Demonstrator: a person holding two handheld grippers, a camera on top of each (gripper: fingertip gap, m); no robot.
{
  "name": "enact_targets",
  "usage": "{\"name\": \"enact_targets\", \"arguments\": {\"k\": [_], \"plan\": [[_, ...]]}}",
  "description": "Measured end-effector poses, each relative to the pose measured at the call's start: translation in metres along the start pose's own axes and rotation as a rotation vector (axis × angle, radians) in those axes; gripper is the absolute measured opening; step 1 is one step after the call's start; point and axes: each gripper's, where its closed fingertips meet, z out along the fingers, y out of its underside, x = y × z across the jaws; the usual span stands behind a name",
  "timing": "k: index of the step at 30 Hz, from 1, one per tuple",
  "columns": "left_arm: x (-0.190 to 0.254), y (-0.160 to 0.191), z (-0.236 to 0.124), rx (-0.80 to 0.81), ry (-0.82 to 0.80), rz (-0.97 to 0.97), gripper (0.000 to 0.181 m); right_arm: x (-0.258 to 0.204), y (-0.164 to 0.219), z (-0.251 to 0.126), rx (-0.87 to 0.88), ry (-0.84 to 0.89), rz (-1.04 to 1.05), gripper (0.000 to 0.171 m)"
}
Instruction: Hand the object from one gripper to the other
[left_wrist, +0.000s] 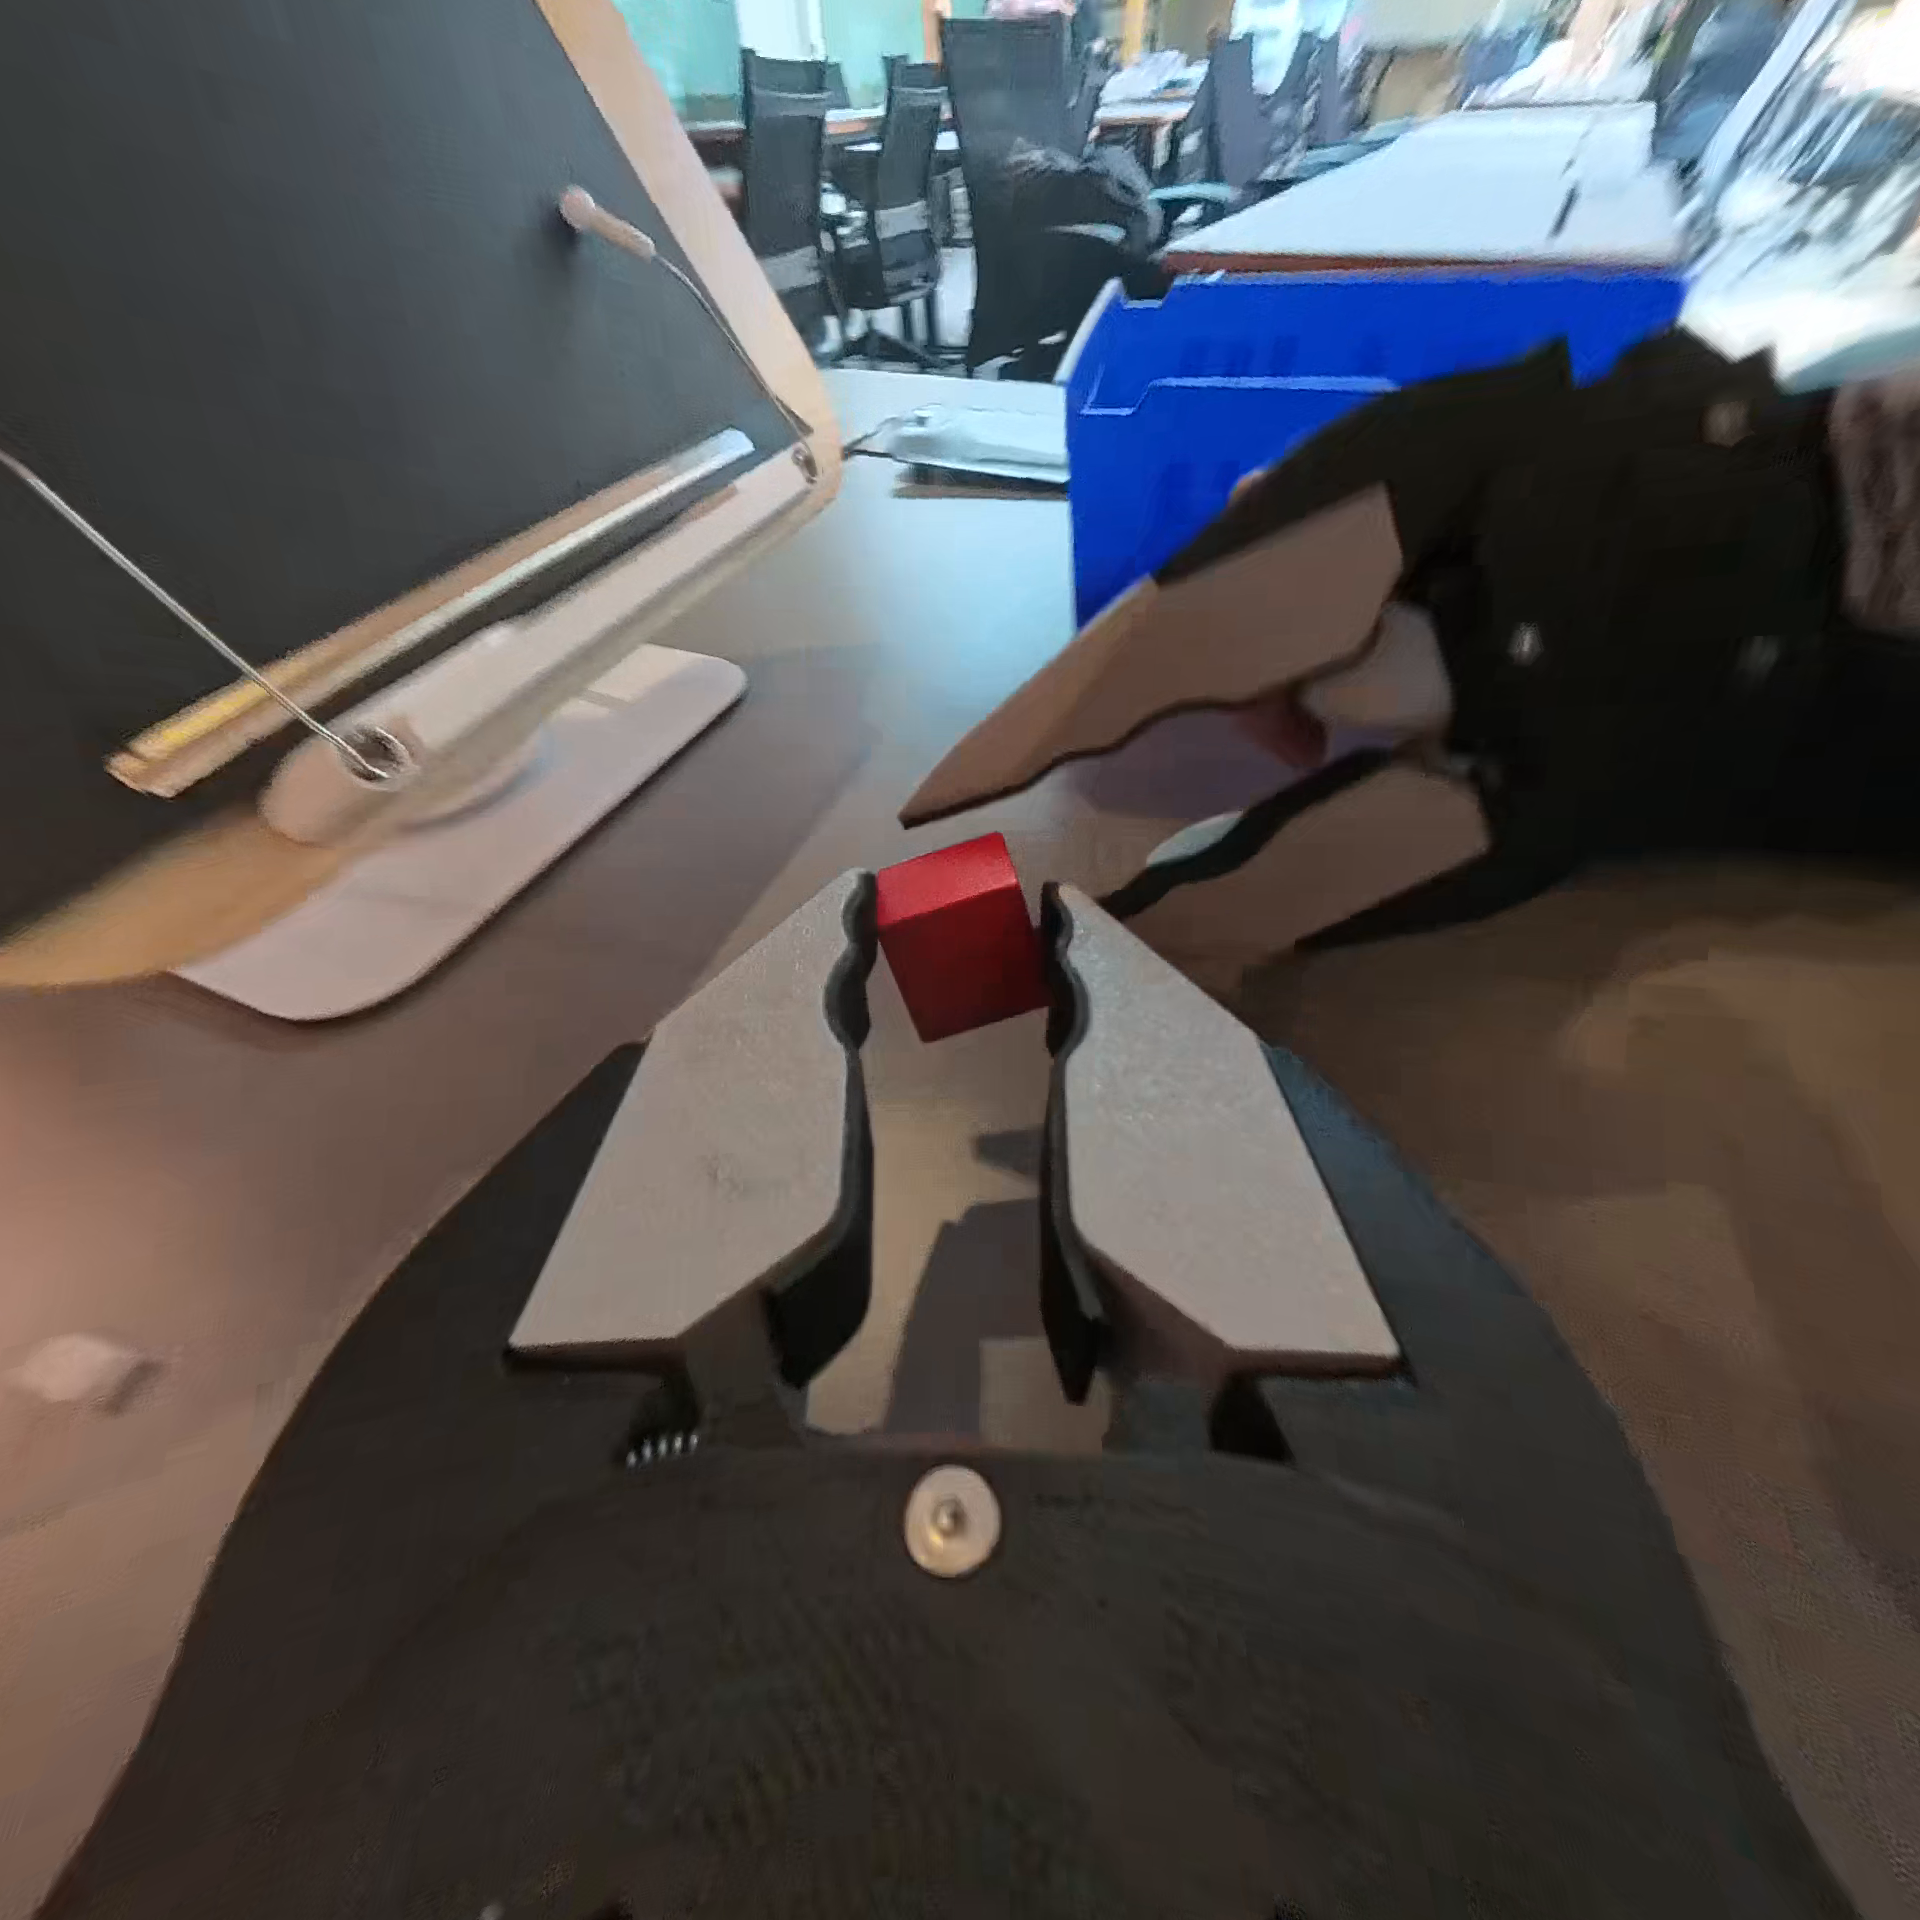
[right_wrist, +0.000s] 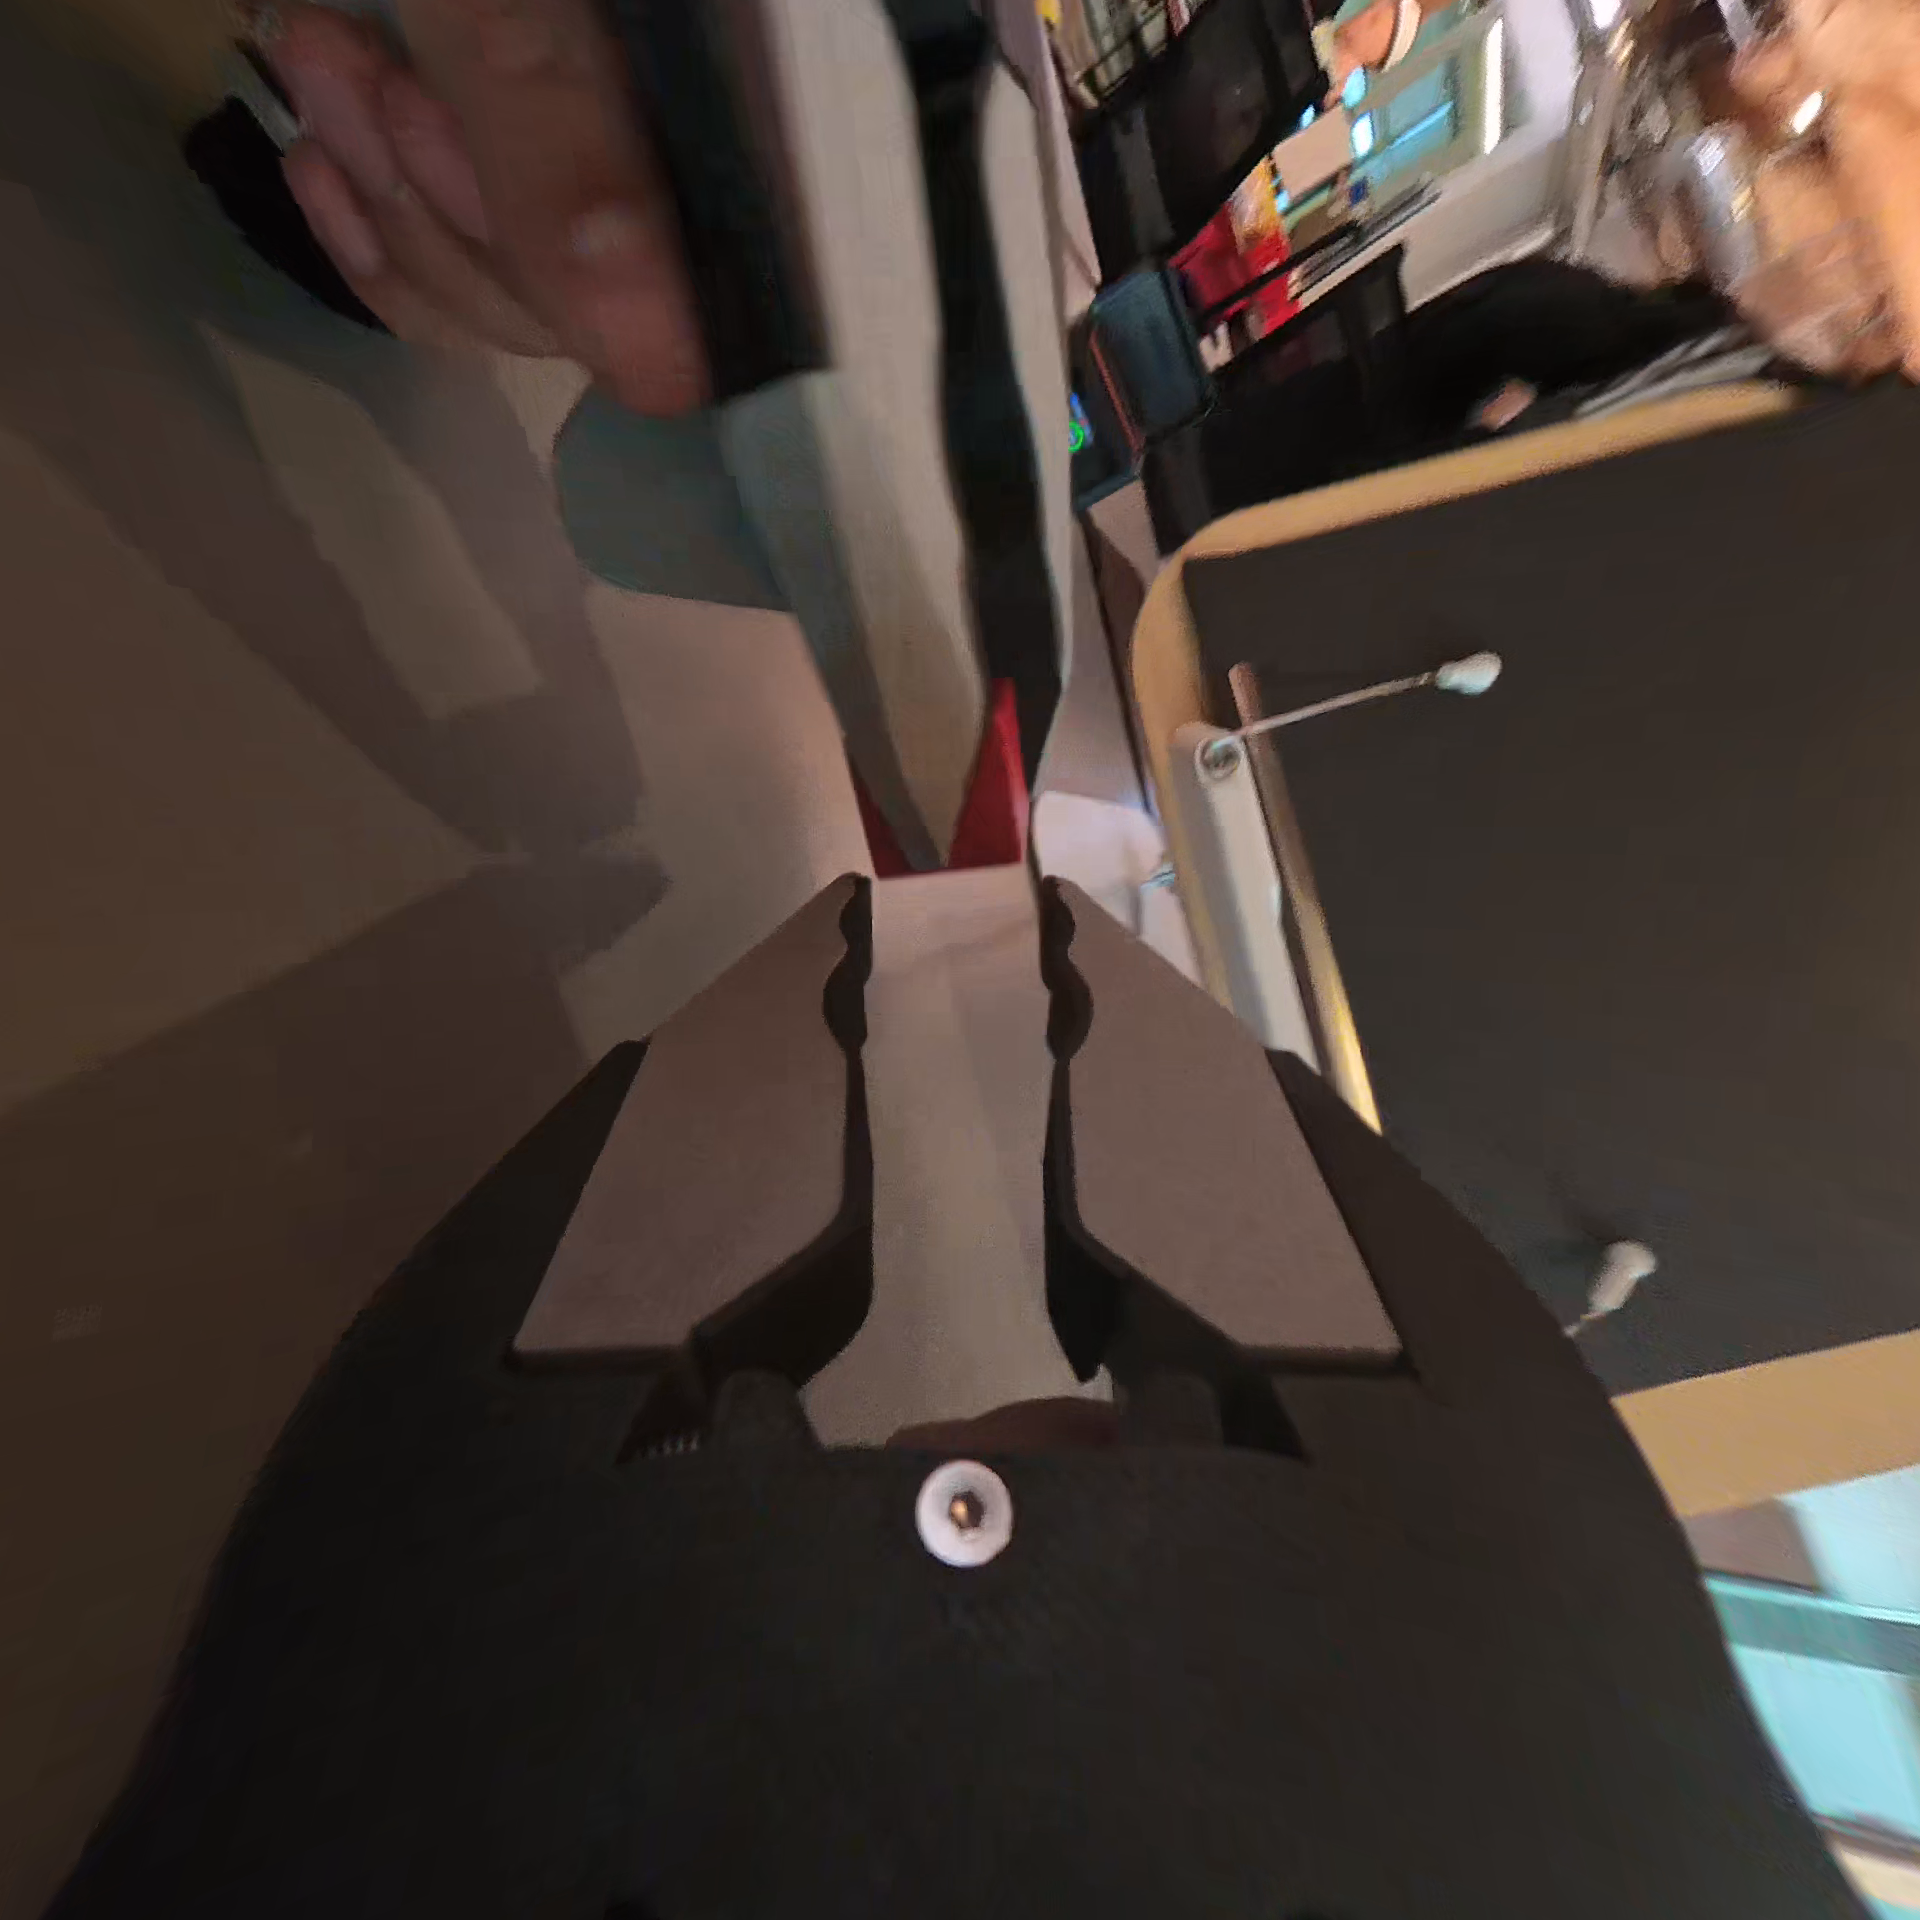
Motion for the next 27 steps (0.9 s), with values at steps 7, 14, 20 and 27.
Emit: {"name": "enact_targets", "arguments": {"k": [7, 14, 20, 27], "plan": [[0.004, -0.011, -0.002, 0.04, -0.196, 0.537, 0.03, 0.001, 0.006, -0.004, 0.125, -0.325, 0.593, 0.046], [0.02, -0.025, -0.008, 0.16, -0.161, 0.698, 0.03, -0.005, -0.023, -0.032, 0.394, -0.794, 1.039, 0.052], [0.054, -0.041, -0.016, 0.289, -0.111, 0.866, 0.03, -0.008, -0.051, -0.056, 0.542, -1.093, 1.22, 0.043], [0.054, -0.034, -0.011, 0.253, -0.143, 0.925, 0.03, -0.016, -0.058, -0.058, 0.533, -1.151, 1.232, 0.028]]}}
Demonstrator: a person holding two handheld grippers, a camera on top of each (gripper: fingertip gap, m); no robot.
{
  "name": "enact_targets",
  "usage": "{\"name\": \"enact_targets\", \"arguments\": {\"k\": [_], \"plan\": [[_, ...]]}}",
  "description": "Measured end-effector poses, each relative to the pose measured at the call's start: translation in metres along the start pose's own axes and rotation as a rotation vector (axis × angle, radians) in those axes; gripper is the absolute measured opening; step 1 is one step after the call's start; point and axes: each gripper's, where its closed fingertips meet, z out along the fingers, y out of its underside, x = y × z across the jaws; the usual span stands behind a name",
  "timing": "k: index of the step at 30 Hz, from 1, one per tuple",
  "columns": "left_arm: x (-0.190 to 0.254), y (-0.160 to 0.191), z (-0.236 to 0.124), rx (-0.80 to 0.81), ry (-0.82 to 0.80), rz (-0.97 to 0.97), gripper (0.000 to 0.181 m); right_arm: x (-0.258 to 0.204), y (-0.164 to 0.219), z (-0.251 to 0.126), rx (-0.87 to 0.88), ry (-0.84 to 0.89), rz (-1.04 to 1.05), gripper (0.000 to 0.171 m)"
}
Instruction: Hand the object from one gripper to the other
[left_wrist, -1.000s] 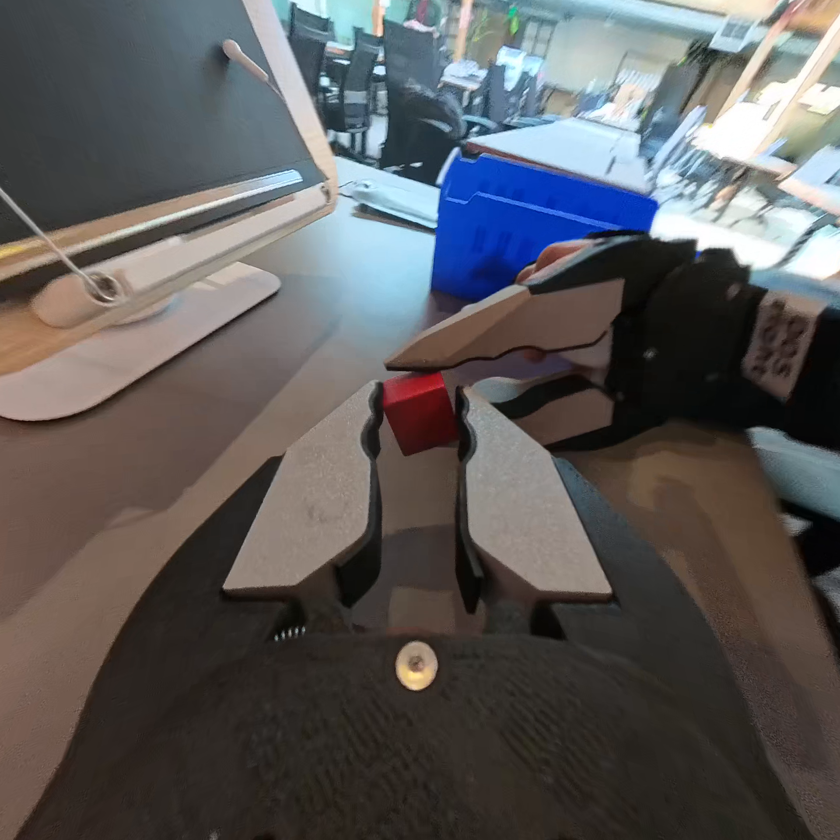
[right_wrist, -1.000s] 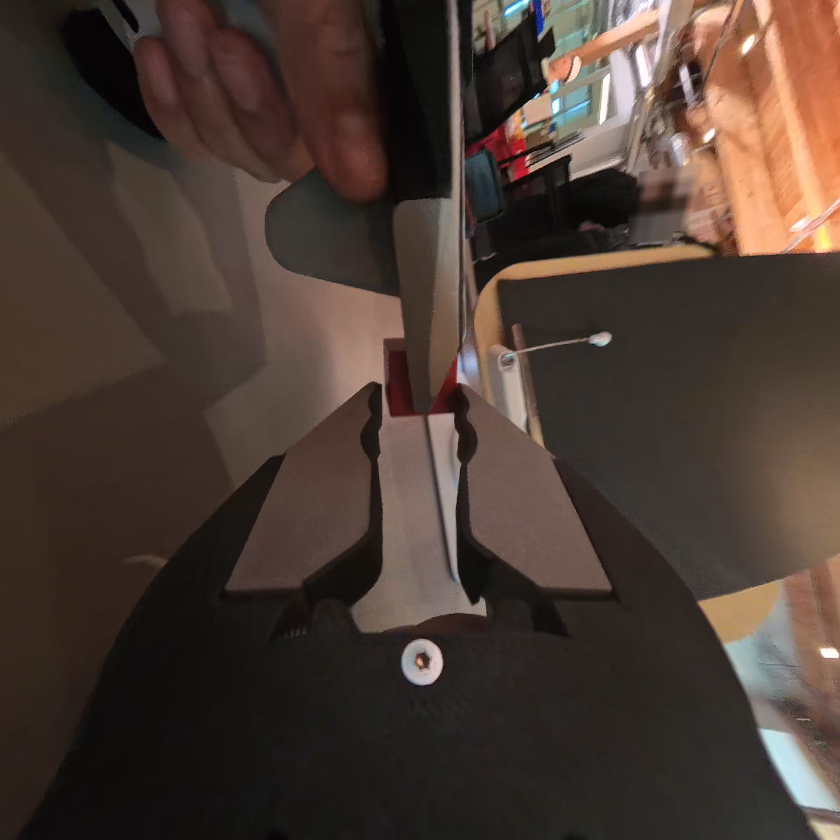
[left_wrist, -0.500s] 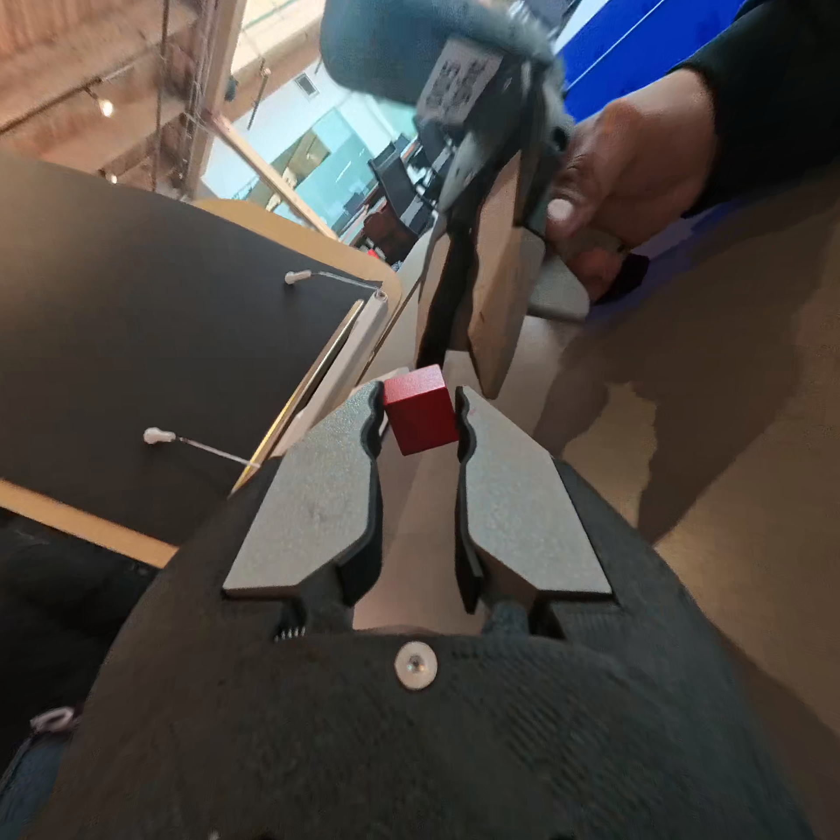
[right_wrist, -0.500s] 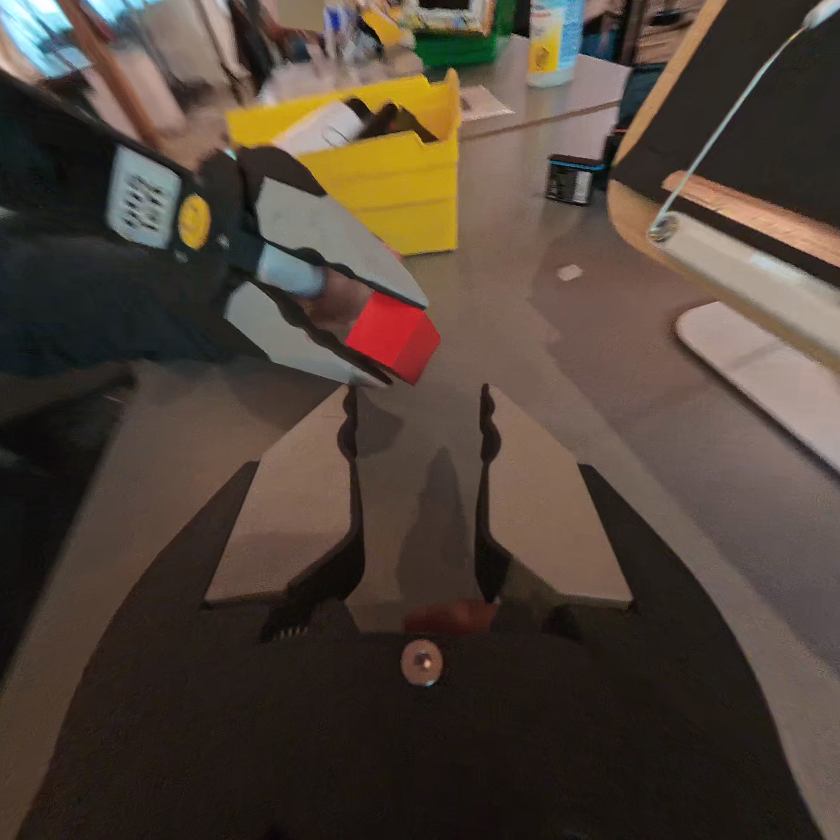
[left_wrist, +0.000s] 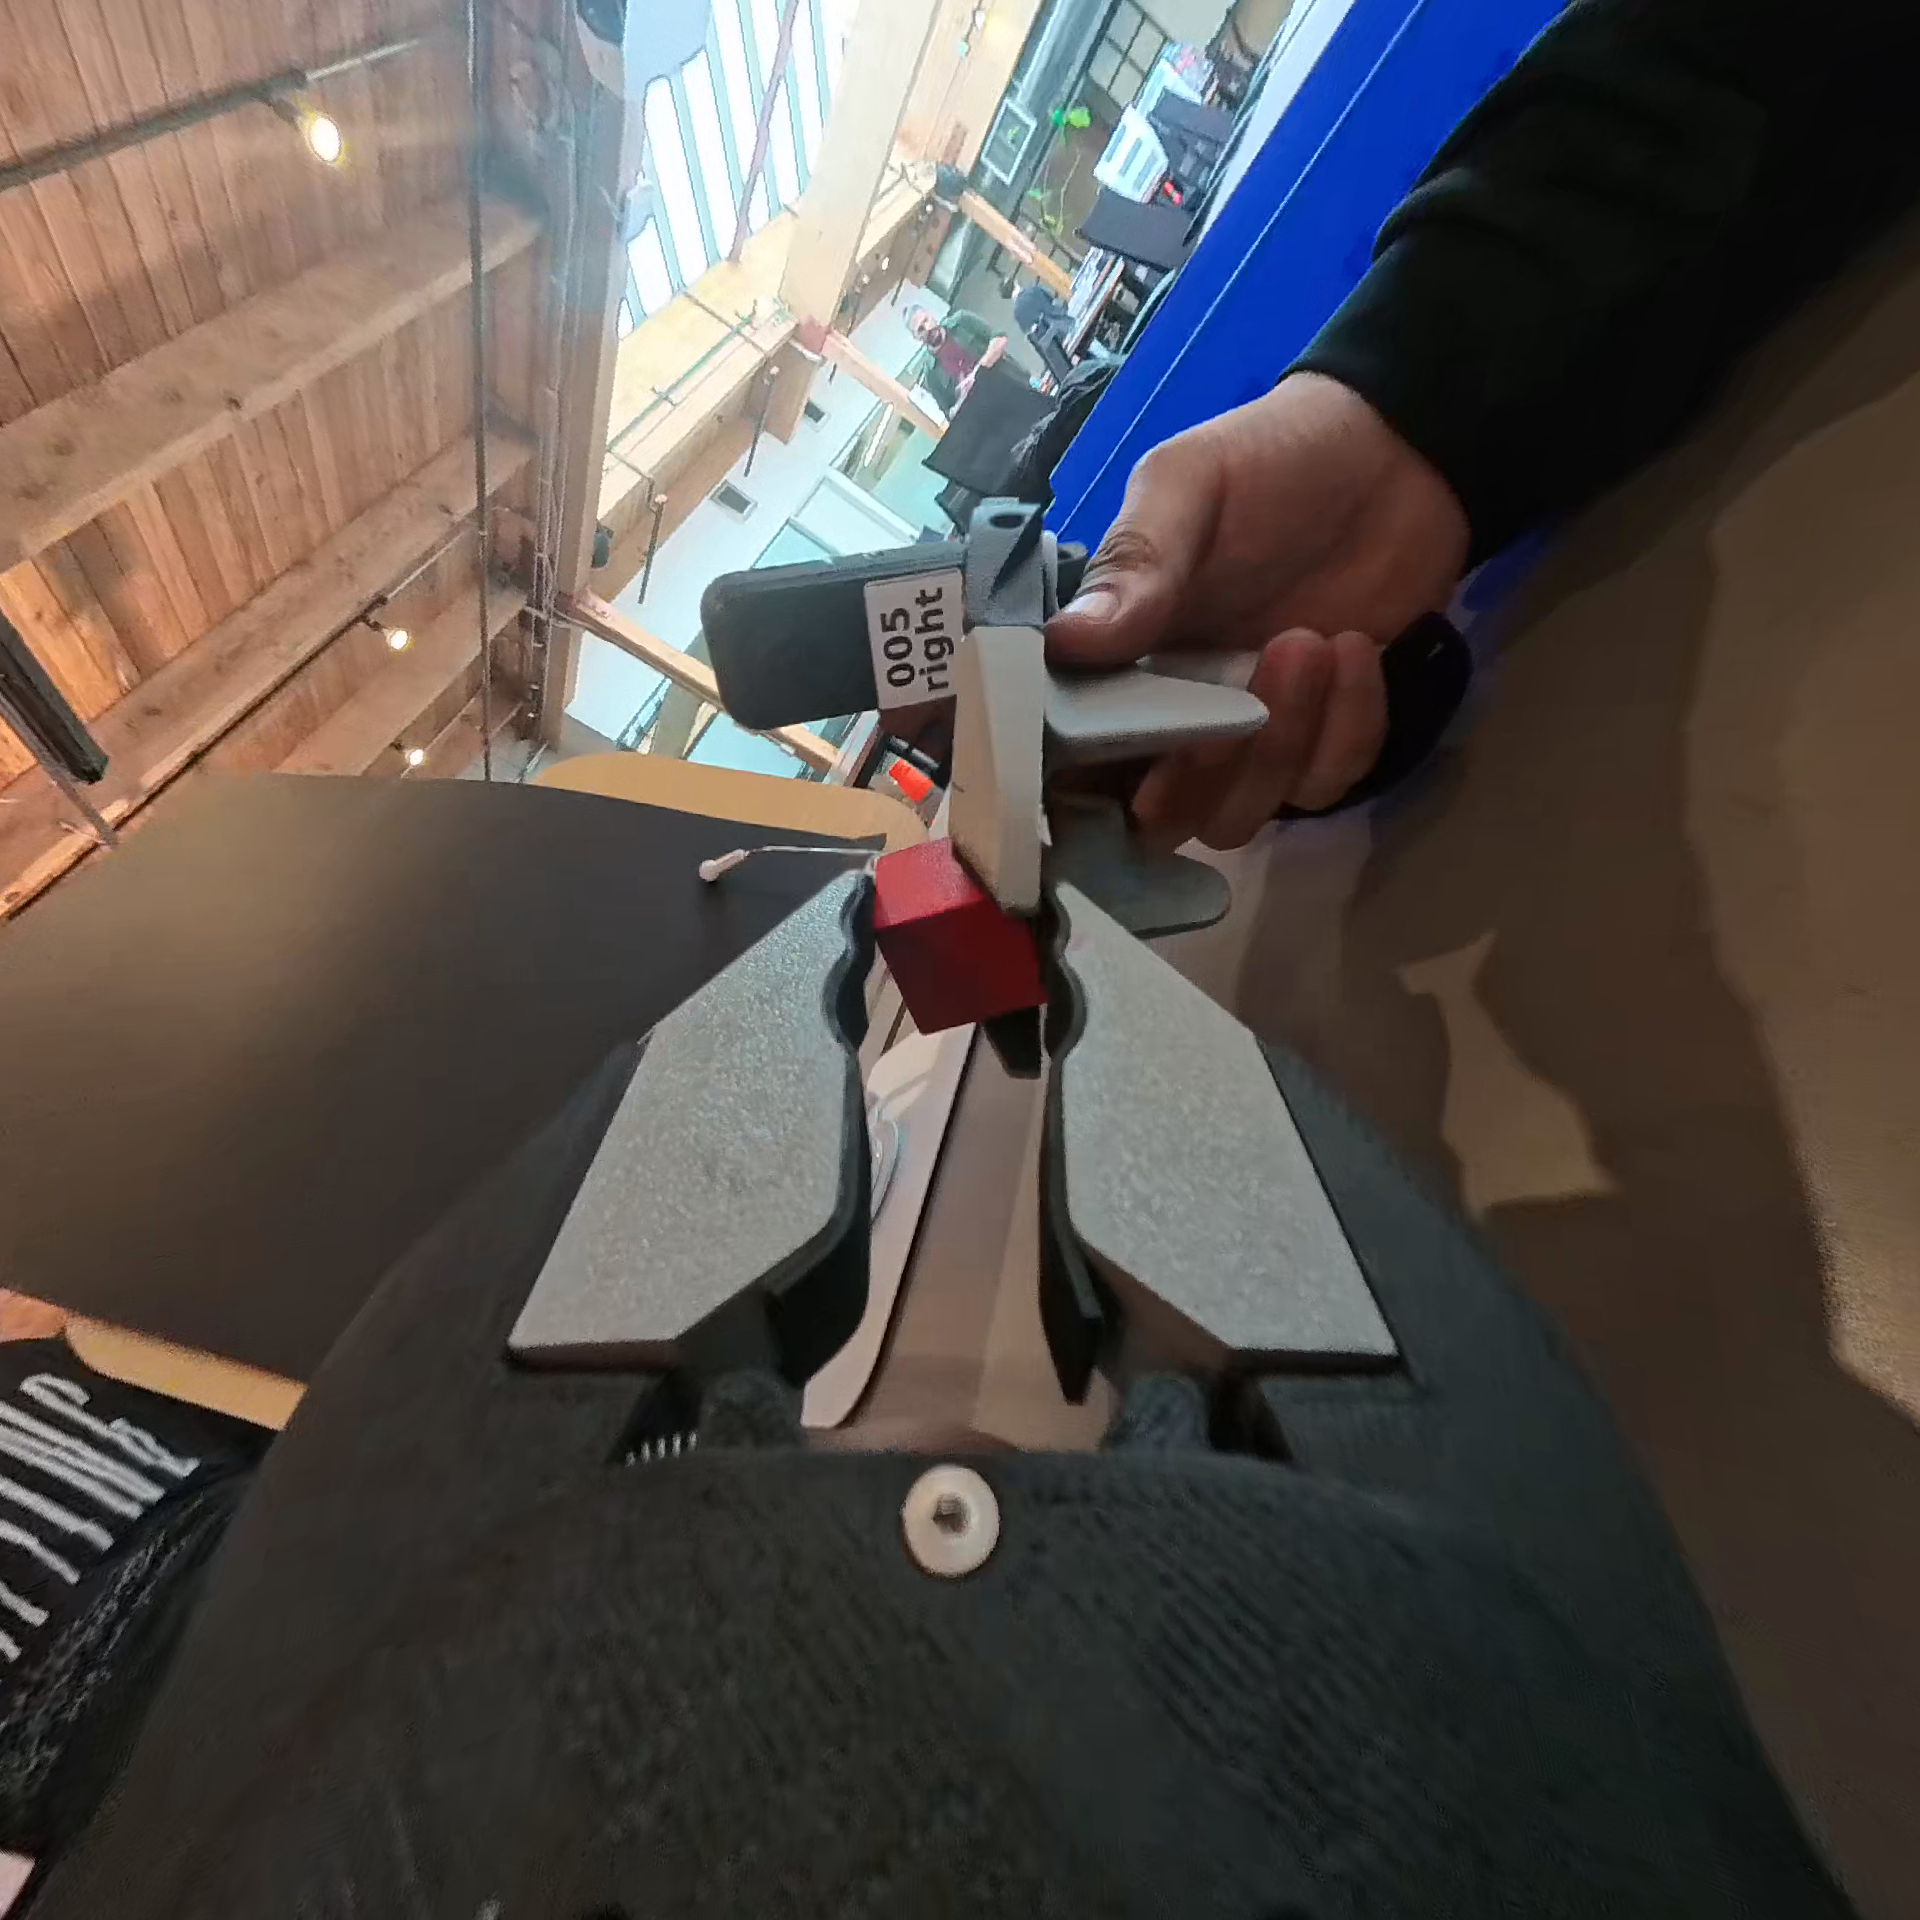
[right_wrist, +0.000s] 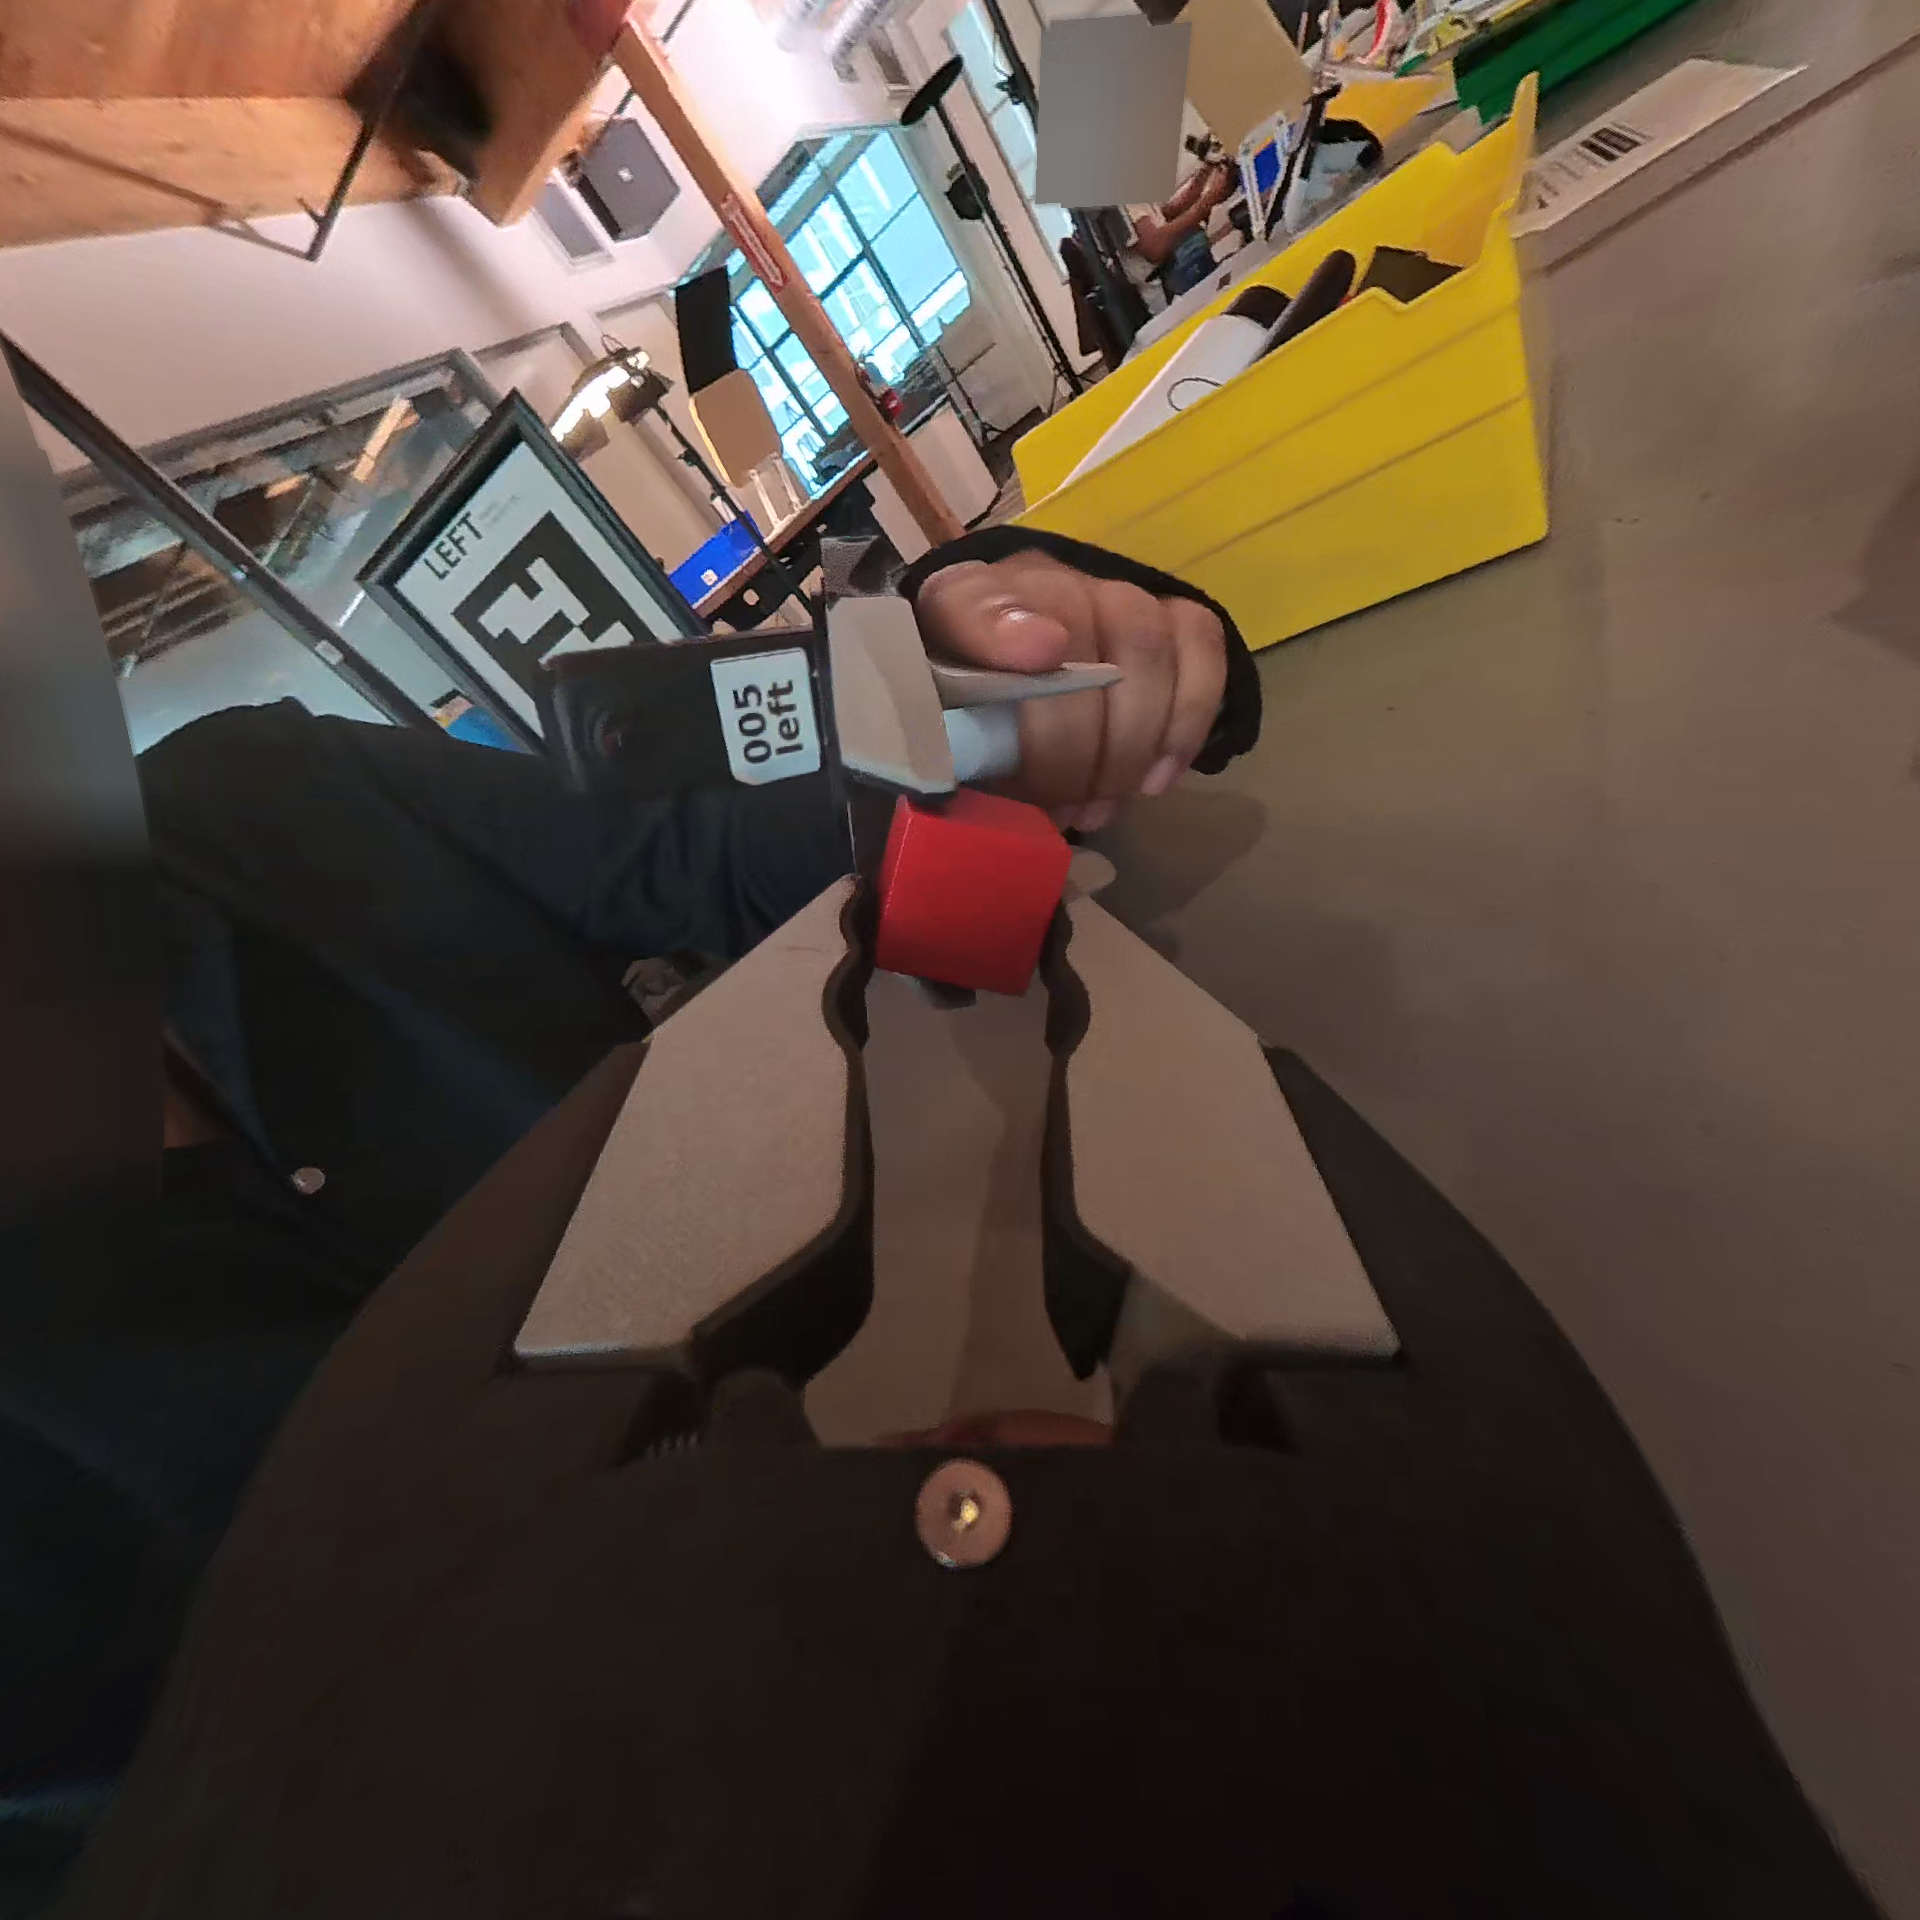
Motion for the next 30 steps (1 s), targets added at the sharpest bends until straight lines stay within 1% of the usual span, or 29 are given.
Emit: {"name": "enact_targets", "arguments": {"k": [2, 6, 8, 9, 12, 15, 18, 20, 21, 23, 26, 27, 28, 29, 30], "plan": [[0.001, 0.007, 0.002, -0.034, 0.001, -0.054, 0.031, 0.008, 0.0, -0.003, -0.005, 0.048, 0.001, 0.028], [0.0, 0.012, 0.003, -0.032, 0.019, -0.23, 0.049, 0.025, -0.018, -0.022, 0.068, 0.213, -0.055, 0.027], [-0.003, 0.017, 0.002, -0.041, 0.01, -0.277, 0.046, 0.034, -0.028, -0.037, 0.089, 0.365, -0.119, 0.027], [-0.004, 0.022, 0.002, -0.053, 0.001, -0.275, 0.042, 0.033, -0.035, -0.044, 0.105, 0.427, -0.148, 0.027], [0.001, 0.04, 0.004, -0.137, 0.004, -0.242, 0.038, 0.009, -0.061, -0.063, 0.199, 0.542, -0.219, 0.027], [0.006, 0.05, 0.008, -0.196, 0.019, -0.294, 0.033, -0.022, -0.085, -0.092, 0.273, 0.646, -0.233, 0.027], [0.004, 0.053, 0.009, -0.222, 0.002, -0.293, 0.03, -0.049, -0.104, -0.14, 0.334, 0.745, -0.214, 0.027], [0.004, 0.057, 0.008, -0.248, -0.001, -0.296, 0.03, -0.053, -0.108, -0.186, 0.34, 0.877, -0.199, 0.027], [0.003, 0.059, 0.008, -0.257, -0.005, -0.299, 0.03, -0.05, -0.106, -0.209, 0.313, 0.947, -0.191, 0.028], [0.002, 0.06, 0.008, -0.264, -0.011, -0.307, 0.029, -0.029, -0.084, -0.259, 0.191, 1.103, -0.11, 0.027], [0.001, 0.062, 0.008, -0.273, -0.017, -0.316, 0.029, 0.008, -0.031, -0.341, 0.023, 1.411, 0.089, 0.028], [0.0, 0.062, 0.008, -0.274, -0.018, -0.32, 0.029, 0.014, -0.016, -0.363, -0.022, 1.505, 0.136, 0.033], [0.0, 0.063, 0.008, -0.275, -0.019, -0.324, 0.029, 0.016, -0.007, -0.377, -0.069, 1.573, 0.16, 0.041], [-0.001, 0.063, 0.008, -0.275, -0.02, -0.328, 0.029, 0.015, -0.005, -0.384, -0.105, 1.621, 0.162, 0.041], [-0.001, 0.063, 0.007, -0.276, -0.02, -0.331, 0.028, 0.011, -0.012, -0.384, -0.118, 1.652, 0.13, 0.04]]}}
